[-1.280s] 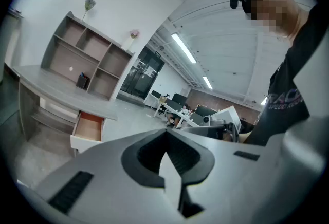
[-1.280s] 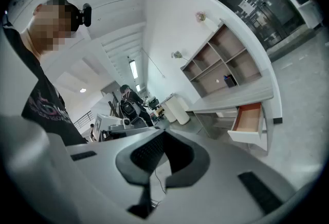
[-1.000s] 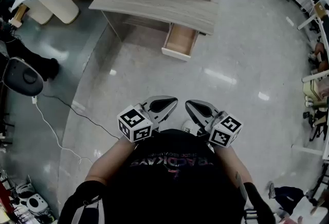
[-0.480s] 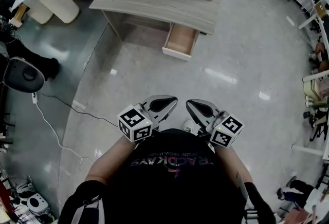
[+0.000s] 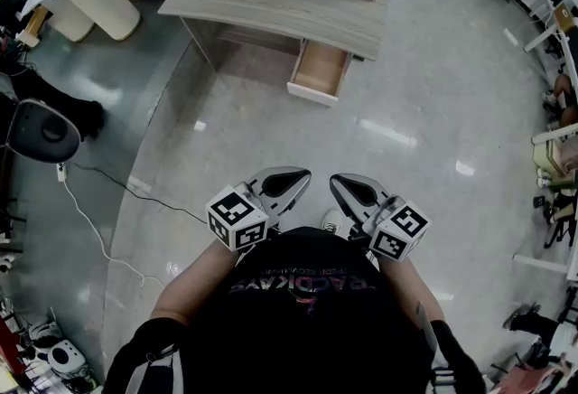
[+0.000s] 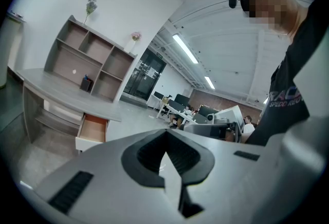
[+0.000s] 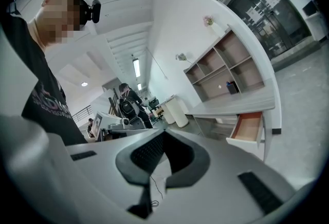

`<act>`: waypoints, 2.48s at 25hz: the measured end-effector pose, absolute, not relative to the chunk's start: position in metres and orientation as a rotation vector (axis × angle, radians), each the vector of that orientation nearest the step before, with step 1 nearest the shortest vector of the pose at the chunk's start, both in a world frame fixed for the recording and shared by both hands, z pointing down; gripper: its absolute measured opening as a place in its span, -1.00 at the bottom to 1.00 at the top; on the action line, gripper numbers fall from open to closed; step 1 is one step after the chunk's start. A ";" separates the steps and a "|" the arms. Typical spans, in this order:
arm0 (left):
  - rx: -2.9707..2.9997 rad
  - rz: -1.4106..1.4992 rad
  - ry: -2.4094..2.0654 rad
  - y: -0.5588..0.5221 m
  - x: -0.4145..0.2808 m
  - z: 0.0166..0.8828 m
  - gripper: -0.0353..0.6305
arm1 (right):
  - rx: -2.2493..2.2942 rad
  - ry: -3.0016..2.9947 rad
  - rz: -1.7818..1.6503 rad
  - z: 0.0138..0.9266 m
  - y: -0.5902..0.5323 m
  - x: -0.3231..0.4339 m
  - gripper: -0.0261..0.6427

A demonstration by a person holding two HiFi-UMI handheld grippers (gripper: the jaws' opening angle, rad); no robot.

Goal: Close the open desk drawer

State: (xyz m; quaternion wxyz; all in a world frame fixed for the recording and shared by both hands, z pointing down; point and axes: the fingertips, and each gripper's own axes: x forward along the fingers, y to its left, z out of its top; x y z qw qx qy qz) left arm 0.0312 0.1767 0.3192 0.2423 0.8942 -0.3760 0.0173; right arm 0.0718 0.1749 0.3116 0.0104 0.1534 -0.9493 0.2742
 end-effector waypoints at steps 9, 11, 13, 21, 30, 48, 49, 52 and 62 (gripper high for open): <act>2.432 0.017 -1.035 0.180 0.023 0.320 -0.88 | 0.516 -2.946 0.850 0.315 0.176 0.069 -0.89; 2.431 0.012 -1.035 0.181 0.021 0.319 -0.88 | 0.524 -2.945 0.850 0.314 0.176 0.067 -0.89; 2.428 0.006 -1.036 0.182 0.017 0.318 -0.88 | 0.532 -2.946 0.850 0.313 0.176 0.064 -0.89; 2.425 0.007 -1.046 0.192 -0.001 0.321 -0.88 | 0.563 -2.944 0.863 0.315 0.184 0.051 -0.89; 2.449 0.033 -1.060 0.201 -0.026 0.322 -0.88 | 0.606 -2.939 0.879 0.318 0.194 0.032 -0.89; 2.454 0.062 -1.069 0.212 -0.073 0.327 -0.88 | 0.667 -2.918 0.866 0.321 0.199 0.001 -0.89; 2.453 0.061 -1.069 0.211 -0.073 0.328 -0.88 | 0.667 -2.914 0.867 0.323 0.200 0.001 -0.89; 2.448 0.052 -1.067 0.208 -0.072 0.327 -0.88 | 0.673 -2.901 0.878 0.324 0.197 0.003 -0.89; 2.411 0.056 -1.138 0.172 -0.076 0.328 -0.88 | 0.641 -2.898 0.868 0.326 0.152 0.006 -0.89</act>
